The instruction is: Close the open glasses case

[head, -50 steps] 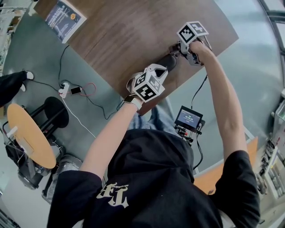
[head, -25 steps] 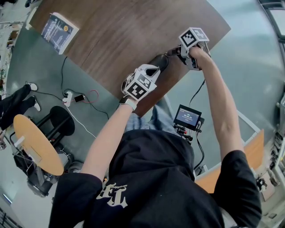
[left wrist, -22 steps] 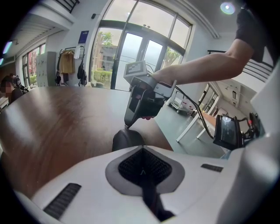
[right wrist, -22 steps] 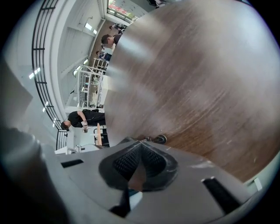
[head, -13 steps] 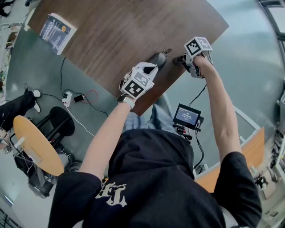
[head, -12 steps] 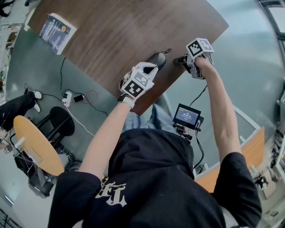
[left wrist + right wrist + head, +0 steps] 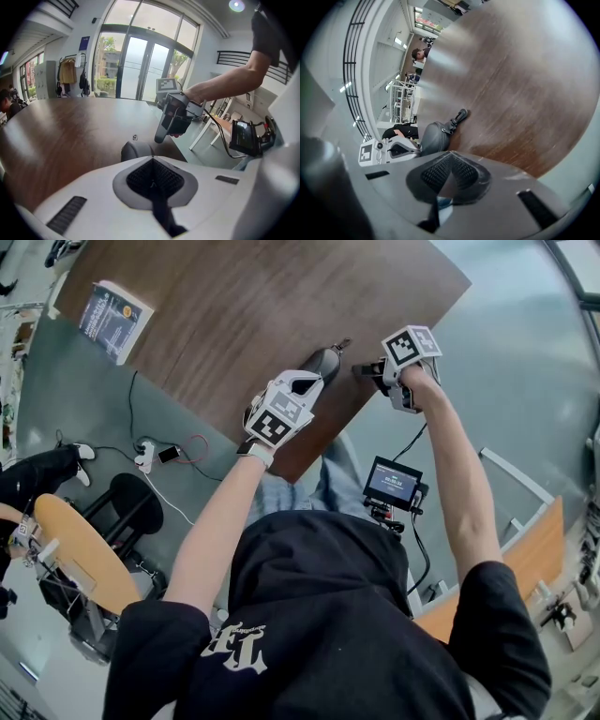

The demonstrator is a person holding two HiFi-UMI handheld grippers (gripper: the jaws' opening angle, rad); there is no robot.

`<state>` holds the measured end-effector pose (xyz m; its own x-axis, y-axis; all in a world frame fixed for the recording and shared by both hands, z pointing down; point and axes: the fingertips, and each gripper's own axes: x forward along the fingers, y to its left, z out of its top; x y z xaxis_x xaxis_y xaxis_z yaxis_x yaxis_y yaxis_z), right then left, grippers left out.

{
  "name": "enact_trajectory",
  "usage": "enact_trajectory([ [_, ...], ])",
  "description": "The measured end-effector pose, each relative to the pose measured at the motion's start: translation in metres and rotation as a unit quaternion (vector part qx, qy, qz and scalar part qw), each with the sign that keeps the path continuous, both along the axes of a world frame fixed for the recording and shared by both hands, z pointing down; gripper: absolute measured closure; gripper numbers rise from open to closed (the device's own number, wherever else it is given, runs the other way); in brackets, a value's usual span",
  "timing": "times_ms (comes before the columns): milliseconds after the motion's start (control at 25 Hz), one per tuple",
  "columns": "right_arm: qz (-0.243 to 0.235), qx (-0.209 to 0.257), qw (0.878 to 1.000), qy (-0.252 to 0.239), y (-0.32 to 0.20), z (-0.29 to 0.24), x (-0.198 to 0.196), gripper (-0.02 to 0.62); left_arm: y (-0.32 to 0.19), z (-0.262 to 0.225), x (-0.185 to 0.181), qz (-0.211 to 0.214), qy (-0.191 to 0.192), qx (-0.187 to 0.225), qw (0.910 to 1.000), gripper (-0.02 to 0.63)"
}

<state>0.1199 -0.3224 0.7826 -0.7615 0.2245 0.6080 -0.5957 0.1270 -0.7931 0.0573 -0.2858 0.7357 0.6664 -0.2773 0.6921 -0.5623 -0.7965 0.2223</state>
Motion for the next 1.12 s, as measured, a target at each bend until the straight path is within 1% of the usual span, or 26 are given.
enact_trajectory([
  [120, 0.005, 0.025, 1.000, -0.014, 0.001, -0.012, 0.001, 0.611, -0.002, -0.005, -0.004, -0.001, -0.002, 0.010, 0.9999, 0.600],
  [320, 0.007, 0.068, 0.997, -0.029, -0.002, -0.043, 0.011, 0.611, -0.009, -0.026, -0.006, -0.009, 0.004, 0.023, 0.9997, 0.600],
  [400, -0.002, 0.098, 0.995, -0.024, 0.002, -0.053, 0.022, 0.611, -0.005, -0.039, -0.003, -0.017, 0.015, 0.030, 0.9993, 0.600],
  [480, -0.018, 0.141, 0.990, -0.010, 0.003, -0.062, 0.033, 0.611, 0.000, -0.055, -0.006, -0.034, 0.034, 0.038, 0.9981, 0.600],
  [600, -0.043, 0.213, 0.976, 0.013, 0.007, -0.074, 0.046, 0.611, 0.012, -0.078, -0.023, -0.069, 0.069, 0.050, 0.9940, 0.600],
  [760, -0.050, 0.282, 0.958, 0.013, 0.020, -0.102, 0.071, 0.611, 0.033, -0.113, -0.039, -0.122, 0.100, 0.070, 0.9850, 0.600],
  [920, -0.047, 0.342, 0.938, 0.025, 0.033, -0.127, 0.090, 0.611, 0.053, -0.138, -0.054, -0.151, 0.104, 0.090, 0.9790, 0.600],
  [1120, -0.031, 0.400, 0.915, 0.045, 0.054, -0.165, 0.095, 0.611, 0.072, -0.164, -0.088, -0.178, 0.103, 0.112, 0.9722, 0.600],
])
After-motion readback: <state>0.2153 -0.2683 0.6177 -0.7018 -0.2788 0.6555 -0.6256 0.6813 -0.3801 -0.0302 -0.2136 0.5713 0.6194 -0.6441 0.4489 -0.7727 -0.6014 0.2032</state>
